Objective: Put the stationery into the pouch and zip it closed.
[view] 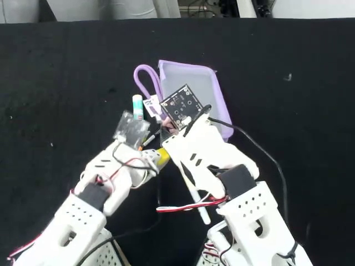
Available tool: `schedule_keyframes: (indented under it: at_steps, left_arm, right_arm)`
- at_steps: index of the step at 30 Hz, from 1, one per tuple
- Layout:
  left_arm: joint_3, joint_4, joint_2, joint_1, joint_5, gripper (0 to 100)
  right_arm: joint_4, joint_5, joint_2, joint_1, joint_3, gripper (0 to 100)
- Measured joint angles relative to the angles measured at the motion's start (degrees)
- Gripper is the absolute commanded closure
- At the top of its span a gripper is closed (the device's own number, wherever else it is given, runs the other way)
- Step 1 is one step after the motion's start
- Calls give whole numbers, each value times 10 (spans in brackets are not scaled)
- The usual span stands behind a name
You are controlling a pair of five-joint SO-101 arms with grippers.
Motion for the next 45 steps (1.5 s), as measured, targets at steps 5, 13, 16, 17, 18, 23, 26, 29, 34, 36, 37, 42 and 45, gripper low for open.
schedule_keyframes:
  at_steps: [5,13,16,17,18,23,26,29,34,36,37,42,45]
  left_arm:
    - [80,-73,-55,1,0,751]
    - [80,-91,-27,-29,0,751]
    - [78,-127,20,-47,0,751]
    - [76,-140,41,-49,0,751]
    - [74,-151,62,-53,0,751]
    - [52,-200,152,-55,0,752]
    - [33,-207,184,-55,0,790]
    - [15,-207,203,-55,0,900]
    - [-3,-207,207,-55,0,951]
    - [-3,-207,207,-55,0,973]
    - [-3,-207,207,-55,1,971]
    - [-3,-207,207,-55,0,971]
    - [-3,-207,207,-55,0,971]
  right_arm:
    - [0,0,0,-1,0,987]
    - [0,-1,0,-1,0,987]
    - [0,-1,0,-1,0,987]
    - [0,-1,0,-1,0,987]
    - [0,-1,0,-1,0,987]
    - [0,-1,0,-1,0,987]
    - [1,-1,0,-1,0,987]
    - [1,-1,0,-1,0,987]
    - [1,-1,0,-1,0,987]
    - [1,-1,0,-1,0,987]
    - [1,-1,0,-2,0,987]
    - [1,-2,0,19,8,988]
    - [1,-2,0,46,9,988]
